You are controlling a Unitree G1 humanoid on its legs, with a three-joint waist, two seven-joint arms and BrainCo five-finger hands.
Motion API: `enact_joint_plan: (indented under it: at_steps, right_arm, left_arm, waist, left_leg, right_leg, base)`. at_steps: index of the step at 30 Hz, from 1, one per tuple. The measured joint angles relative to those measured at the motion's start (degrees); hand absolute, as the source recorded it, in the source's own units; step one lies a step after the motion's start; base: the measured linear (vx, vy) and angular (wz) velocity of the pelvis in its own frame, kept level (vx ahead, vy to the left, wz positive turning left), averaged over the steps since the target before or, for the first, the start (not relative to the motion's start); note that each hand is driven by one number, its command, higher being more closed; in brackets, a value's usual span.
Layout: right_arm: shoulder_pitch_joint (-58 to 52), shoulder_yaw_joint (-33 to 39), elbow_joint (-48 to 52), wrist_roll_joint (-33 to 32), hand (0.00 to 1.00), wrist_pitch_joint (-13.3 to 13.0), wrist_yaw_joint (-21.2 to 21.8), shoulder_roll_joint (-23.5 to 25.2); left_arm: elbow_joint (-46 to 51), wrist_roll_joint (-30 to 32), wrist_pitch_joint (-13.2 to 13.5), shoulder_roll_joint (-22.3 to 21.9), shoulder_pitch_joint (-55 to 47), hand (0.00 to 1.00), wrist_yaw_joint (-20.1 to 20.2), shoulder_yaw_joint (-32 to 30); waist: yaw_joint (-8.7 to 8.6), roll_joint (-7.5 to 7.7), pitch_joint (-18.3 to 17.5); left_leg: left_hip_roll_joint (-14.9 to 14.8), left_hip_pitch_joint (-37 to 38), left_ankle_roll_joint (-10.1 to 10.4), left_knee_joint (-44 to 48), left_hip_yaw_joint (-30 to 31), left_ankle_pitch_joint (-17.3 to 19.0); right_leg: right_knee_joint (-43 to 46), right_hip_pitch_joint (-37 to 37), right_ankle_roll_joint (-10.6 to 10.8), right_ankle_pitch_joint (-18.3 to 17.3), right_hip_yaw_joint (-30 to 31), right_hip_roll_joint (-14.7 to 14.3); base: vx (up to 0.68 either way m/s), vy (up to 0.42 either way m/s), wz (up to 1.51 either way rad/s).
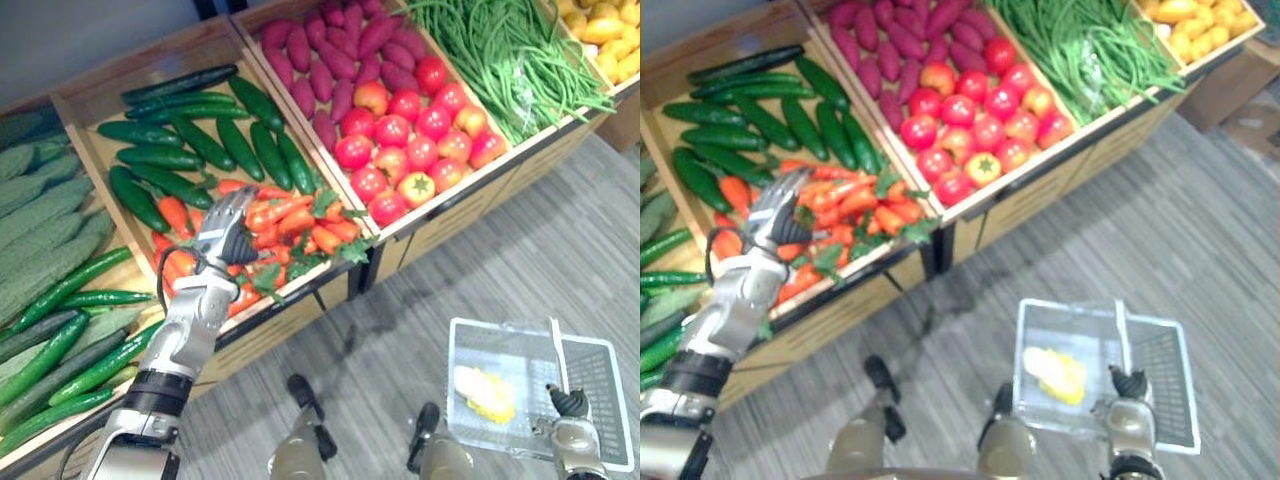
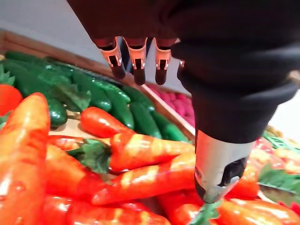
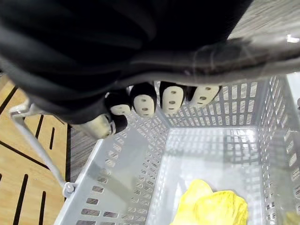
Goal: Pick vegetable in the basket
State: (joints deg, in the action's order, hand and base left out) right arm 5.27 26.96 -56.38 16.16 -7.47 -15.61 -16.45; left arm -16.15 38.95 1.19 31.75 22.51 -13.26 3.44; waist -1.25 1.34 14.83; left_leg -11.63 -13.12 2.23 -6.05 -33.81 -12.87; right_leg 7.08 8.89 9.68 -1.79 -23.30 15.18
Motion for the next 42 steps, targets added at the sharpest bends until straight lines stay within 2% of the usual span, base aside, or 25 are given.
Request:
enact_joint_plan:
  at_steps: [9,22,29,39,42]
  right_arm:
    - [1.39,0.42,0.48,-0.28,1.0,0.0,0.82,0.11]
    - [1.94,1.19,1.74,-0.46,1.0,-0.1,1.28,1.33]
    - [1.96,1.14,2.01,-0.46,1.0,-0.25,1.97,1.31]
    - [1.19,1.15,3.94,-0.49,1.0,-0.26,2.08,1.44]
    - [1.2,1.15,4.31,-0.48,1.0,-0.3,2.08,1.58]
  left_arm:
    - [-0.03,1.05,-1.81,-0.24,2.61,0.0,1.17,-1.74]
    - [-0.02,2.52,-0.88,-0.29,2.58,0.0,2.97,-1.44]
    - [-0.52,4.73,-0.18,-0.26,2.34,0.0,3.6,-0.28]
    - [-2.81,5.24,-0.74,-0.18,2.58,0.0,3.6,-0.51]
    - [-3.29,6.36,-1.72,-0.21,3.33,0.0,3.27,-1.1]
  waist:
    - [0.02,-0.1,1.51]
    - [0.09,-0.46,3.79]
    - [0.0,-0.52,3.9]
    - [0.05,-0.46,4.65]
    - [0.08,-0.2,4.94]
  left_leg:
    - [-0.01,-1.67,0.05,0.34,-0.04,-0.32]
    - [-0.17,-1.86,0.37,0.13,-0.76,-0.58]
    - [-0.28,-1.85,0.37,0.14,-2.31,-0.58]
    - [-1.31,-1.93,0.62,-0.01,-3.85,-0.36]
    - [-1.37,-1.93,0.61,-0.01,-4.77,-0.37]
  right_leg:
    - [0.12,1.95,-0.1,0.1,0.38,-0.01]
    - [0.72,3.47,-0.12,0.11,1.92,-0.01]
    - [0.83,4.85,-0.55,0.73,3.71,-0.05]
    - [-0.06,5.84,-0.7,1.73,5.24,-1.11]
    - [-0.07,6.28,-0.78,1.82,5.75,-1.18]
  base:
    - [0.04,0.002,-0.01]
    - [0.01,0.003,-0.04]
    - [0.02,0.002,-0.12]
    - [0.0,-0.008,-0.09]
    - [0.02,-0.005,-0.07]
